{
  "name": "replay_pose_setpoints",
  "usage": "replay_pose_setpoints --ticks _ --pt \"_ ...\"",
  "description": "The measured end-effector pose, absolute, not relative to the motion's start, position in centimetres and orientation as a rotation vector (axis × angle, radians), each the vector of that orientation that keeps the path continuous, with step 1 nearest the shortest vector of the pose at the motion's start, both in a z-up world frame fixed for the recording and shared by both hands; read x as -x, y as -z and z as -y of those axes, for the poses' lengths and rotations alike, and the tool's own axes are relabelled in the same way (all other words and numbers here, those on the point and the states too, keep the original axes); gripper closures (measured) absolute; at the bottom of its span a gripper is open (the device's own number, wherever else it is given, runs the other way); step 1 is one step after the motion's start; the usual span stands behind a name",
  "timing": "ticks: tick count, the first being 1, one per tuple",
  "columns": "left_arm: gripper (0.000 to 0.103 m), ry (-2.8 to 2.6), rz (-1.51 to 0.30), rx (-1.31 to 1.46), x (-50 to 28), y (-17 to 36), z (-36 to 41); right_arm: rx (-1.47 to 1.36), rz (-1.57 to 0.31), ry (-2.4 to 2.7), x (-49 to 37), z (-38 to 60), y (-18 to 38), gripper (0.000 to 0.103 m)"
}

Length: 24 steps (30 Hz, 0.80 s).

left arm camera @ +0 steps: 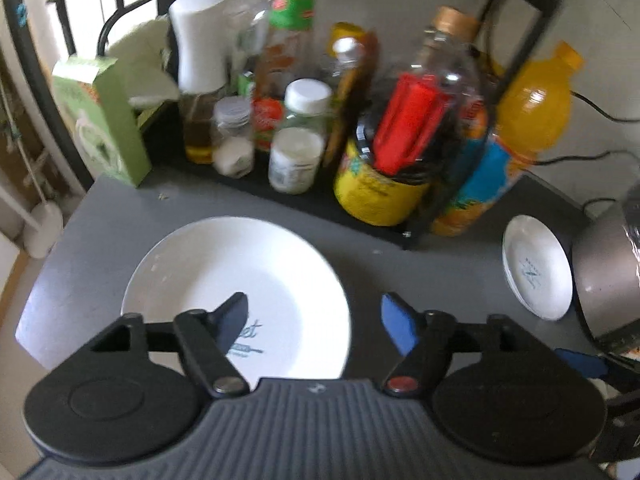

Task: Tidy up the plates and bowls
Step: 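Move both grippers to the rim of the white 'BAKERY' plate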

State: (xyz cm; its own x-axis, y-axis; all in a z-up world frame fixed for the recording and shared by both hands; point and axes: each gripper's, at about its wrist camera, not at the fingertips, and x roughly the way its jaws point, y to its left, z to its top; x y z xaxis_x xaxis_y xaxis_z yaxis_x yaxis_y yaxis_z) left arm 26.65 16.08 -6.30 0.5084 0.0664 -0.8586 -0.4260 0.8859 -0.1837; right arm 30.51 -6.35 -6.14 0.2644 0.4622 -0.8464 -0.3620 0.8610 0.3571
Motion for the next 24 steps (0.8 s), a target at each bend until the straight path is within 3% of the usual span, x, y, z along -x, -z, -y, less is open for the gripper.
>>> replay_pose_setpoints --ticks 10,24 --pt "0.0 -0.277 -0.95 0.348 -27.4 4.6 -10.9 -0.17 -1.124 -0.474 -30.0 12.4 4.5 0.0" --pt "0.0 -0.145 -0.927 0.267 -29.1 3.1 -3.9 -0.237 -1.039 -0.323 -28.5 19.8 2.9 0.0"
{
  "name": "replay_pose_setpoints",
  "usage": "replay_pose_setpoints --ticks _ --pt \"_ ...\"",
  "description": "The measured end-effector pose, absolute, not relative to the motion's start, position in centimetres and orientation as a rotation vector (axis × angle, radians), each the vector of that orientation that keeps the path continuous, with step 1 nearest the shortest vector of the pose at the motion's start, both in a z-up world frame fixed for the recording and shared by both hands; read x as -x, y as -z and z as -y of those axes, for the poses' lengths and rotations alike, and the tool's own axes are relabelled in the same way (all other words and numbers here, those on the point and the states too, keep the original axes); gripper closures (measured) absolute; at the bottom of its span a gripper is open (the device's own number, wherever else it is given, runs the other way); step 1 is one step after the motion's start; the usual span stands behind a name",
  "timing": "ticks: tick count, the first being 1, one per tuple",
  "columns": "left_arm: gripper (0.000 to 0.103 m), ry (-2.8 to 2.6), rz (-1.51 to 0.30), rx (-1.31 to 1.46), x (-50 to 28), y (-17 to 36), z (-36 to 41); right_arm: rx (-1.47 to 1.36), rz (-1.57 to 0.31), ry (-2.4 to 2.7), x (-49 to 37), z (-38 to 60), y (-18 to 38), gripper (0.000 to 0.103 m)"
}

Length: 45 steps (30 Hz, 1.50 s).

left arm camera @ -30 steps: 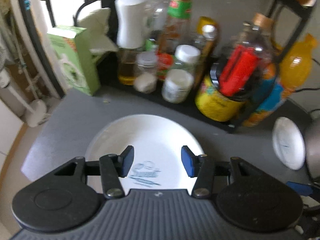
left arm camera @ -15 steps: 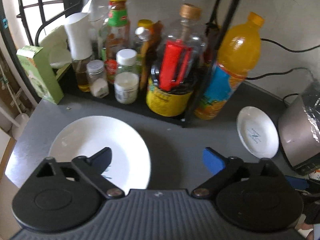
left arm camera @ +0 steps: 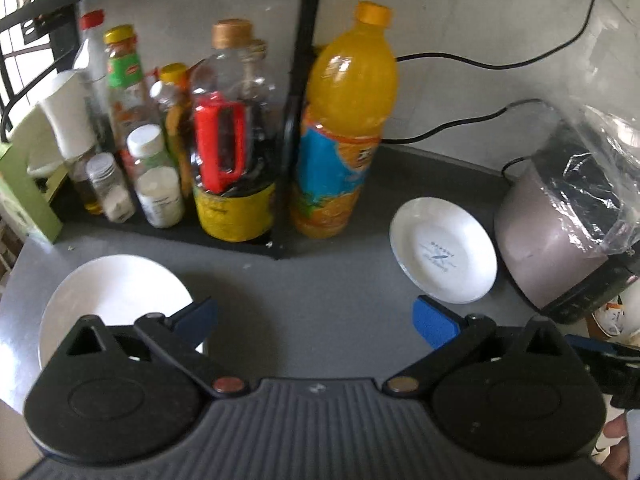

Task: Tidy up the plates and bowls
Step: 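Move both grippers to the rim of the white 'BAKERY' plate, then close both grippers on the 'BAKERY' plate rim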

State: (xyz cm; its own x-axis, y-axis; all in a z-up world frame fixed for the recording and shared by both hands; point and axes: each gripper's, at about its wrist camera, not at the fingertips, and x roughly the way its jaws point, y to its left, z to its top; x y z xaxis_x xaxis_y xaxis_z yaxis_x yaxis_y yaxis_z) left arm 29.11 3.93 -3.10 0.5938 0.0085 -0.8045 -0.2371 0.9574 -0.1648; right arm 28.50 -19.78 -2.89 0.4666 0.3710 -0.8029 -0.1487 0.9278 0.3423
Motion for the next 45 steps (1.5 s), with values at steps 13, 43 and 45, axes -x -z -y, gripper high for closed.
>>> replay_pose_setpoints --ticks 13,43,45 --pt "0.0 -0.086 -0.943 0.22 -32.0 3.1 -1.1 -0.089 -0.925 -0.186 -29.1 22.1 2.4 0.0" --pt "0.051 -0.063 -1.11 0.323 -41.6 14.4 -0.4 0.311 -1.096 -0.218 -37.8 19.9 9.8 0.035" --pt "0.056 -0.066 -1.118 0.334 -41.9 15.1 -0.4 0.301 -1.109 -0.217 -38.1 20.1 10.0 0.036"
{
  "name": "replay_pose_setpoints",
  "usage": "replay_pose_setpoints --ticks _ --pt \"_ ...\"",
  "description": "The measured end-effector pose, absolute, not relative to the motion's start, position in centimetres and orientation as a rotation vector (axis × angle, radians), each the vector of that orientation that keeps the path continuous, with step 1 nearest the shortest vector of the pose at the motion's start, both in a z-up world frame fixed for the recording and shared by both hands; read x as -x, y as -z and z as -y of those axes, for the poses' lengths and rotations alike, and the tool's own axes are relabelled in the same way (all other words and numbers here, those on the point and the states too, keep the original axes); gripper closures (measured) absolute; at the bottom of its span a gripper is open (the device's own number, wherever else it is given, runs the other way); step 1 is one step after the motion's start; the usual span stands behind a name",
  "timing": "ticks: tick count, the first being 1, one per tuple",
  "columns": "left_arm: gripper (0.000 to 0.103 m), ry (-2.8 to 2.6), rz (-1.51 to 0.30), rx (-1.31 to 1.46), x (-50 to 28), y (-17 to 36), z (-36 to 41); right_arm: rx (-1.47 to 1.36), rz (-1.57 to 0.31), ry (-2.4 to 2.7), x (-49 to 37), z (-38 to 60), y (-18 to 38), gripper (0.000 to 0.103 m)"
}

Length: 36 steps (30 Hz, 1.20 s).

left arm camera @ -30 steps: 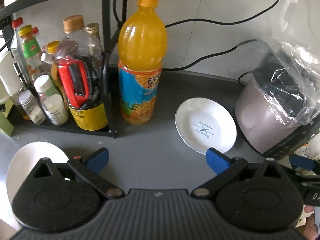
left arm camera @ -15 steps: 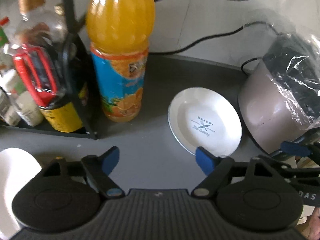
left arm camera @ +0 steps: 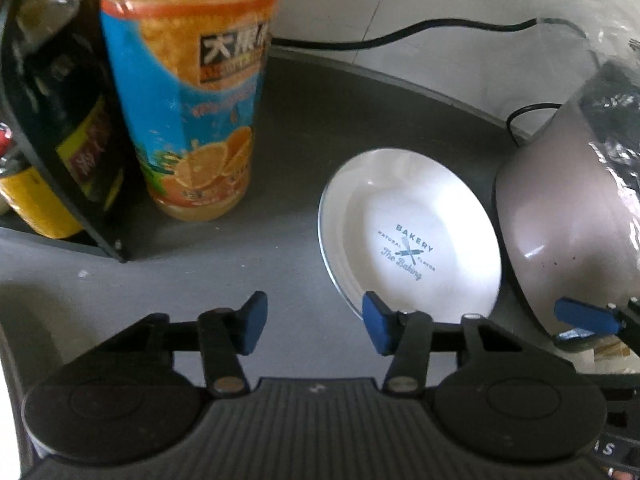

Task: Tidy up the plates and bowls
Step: 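Close both grippers on the 'BAKERY' plate rim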

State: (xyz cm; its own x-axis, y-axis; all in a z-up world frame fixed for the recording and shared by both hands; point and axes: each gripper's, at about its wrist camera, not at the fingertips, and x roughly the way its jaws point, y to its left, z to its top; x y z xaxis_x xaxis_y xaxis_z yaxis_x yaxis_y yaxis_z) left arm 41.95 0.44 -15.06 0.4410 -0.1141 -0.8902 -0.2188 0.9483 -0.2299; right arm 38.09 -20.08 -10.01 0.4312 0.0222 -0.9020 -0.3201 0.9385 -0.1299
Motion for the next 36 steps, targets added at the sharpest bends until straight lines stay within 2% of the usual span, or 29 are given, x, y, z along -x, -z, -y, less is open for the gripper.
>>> replay_pose_setpoints --ticks 2,6,12,17,25,36 --pt "0.065 -0.074 -1.124 0.348 -42.2 15.6 -0.5 0.287 -1.12 -0.215 -38.3 20.3 10.2 0.037" --pt "0.069 -0.076 -1.115 0.37 -42.4 16.2 -0.6 0.292 -1.146 -0.214 -38.7 20.5 10.8 0.043" --pt "0.073 -0.07 -1.112 0.384 -42.9 16.9 -0.4 0.301 -1.155 -0.208 -39.2 20.3 11.4 0.043" --pt "0.087 -0.035 -1.114 0.412 -43.4 17.5 -0.3 0.355 -1.157 -0.22 -39.1 19.3 11.7 0.043" --pt "0.088 -0.03 -1.182 0.296 -43.5 16.8 -0.4 0.344 -1.159 -0.246 -39.5 18.3 10.8 0.042" --pt "0.091 -0.068 -1.211 0.292 -40.6 16.3 -3.9 0.346 -1.224 -0.276 -39.8 17.4 12.2 0.042"
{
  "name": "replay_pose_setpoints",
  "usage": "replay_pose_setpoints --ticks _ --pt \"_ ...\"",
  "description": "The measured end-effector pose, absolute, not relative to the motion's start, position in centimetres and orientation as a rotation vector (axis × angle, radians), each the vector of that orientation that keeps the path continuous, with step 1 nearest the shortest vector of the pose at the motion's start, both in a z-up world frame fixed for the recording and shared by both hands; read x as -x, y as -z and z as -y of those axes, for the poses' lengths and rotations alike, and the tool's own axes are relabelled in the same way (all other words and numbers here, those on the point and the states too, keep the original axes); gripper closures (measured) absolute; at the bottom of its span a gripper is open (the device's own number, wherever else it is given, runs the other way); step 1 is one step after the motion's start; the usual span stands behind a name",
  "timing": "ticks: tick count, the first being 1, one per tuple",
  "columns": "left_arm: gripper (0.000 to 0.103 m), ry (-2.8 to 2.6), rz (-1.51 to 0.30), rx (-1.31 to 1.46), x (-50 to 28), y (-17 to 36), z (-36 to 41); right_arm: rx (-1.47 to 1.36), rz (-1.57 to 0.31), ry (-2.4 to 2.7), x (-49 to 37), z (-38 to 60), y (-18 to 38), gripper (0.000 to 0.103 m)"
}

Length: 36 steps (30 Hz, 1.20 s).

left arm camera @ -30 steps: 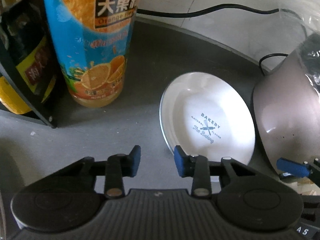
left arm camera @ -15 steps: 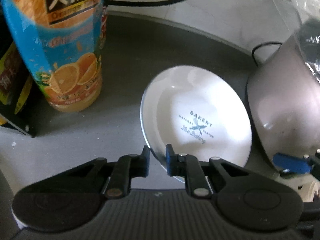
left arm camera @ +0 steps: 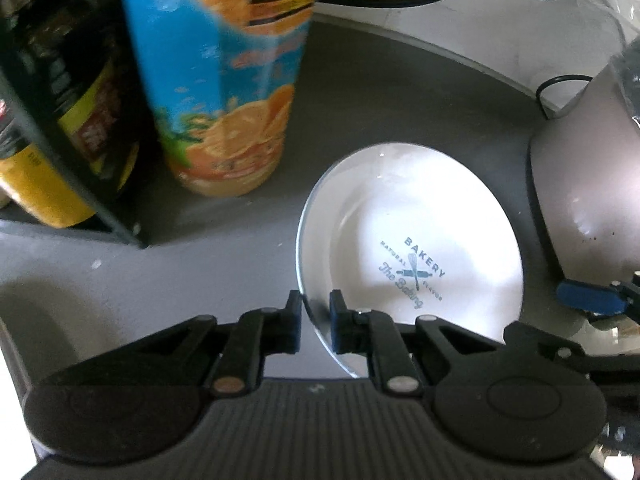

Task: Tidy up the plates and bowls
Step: 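Close both grippers on the 'BAKERY' plate rim, then lift the 'BAKERY' plate with both grippers and carry it to the plate stack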

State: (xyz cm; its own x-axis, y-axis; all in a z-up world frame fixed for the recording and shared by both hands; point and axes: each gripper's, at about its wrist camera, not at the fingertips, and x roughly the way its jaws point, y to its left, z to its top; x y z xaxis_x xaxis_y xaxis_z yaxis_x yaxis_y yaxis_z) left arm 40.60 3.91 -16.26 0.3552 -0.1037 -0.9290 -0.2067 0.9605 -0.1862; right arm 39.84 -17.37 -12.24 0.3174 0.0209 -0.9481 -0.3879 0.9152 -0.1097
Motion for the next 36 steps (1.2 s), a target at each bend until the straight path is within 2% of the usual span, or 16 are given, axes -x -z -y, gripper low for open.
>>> replay_pose_setpoints --ticks 13,23,24,26,28,36 --pt "0.091 -0.093 -1.221 0.29 -39.0 16.1 -6.4 0.147 -1.348 -0.273 -42.1 17.8 14.6 0.043" --pt "0.09 -0.108 -1.246 0.287 -40.7 16.7 -4.8 0.104 -1.383 -0.276 -43.9 17.6 15.7 0.043" --pt "0.09 -0.111 -1.248 0.297 -40.8 16.7 -4.8 0.094 -1.392 -0.273 -44.1 17.6 15.9 0.045" --pt "0.091 -0.12 -1.251 0.311 -41.3 16.9 -4.7 0.072 -1.415 -0.266 -44.6 17.6 16.4 0.056" --pt "0.091 -0.132 -1.246 0.321 -41.7 17.1 -4.4 0.046 -1.437 -0.265 -44.9 17.7 16.8 0.07" --pt "0.091 -0.146 -1.229 0.395 -42.6 17.6 -4.3 -0.001 -1.449 -0.223 -45.7 18.0 17.8 0.072"
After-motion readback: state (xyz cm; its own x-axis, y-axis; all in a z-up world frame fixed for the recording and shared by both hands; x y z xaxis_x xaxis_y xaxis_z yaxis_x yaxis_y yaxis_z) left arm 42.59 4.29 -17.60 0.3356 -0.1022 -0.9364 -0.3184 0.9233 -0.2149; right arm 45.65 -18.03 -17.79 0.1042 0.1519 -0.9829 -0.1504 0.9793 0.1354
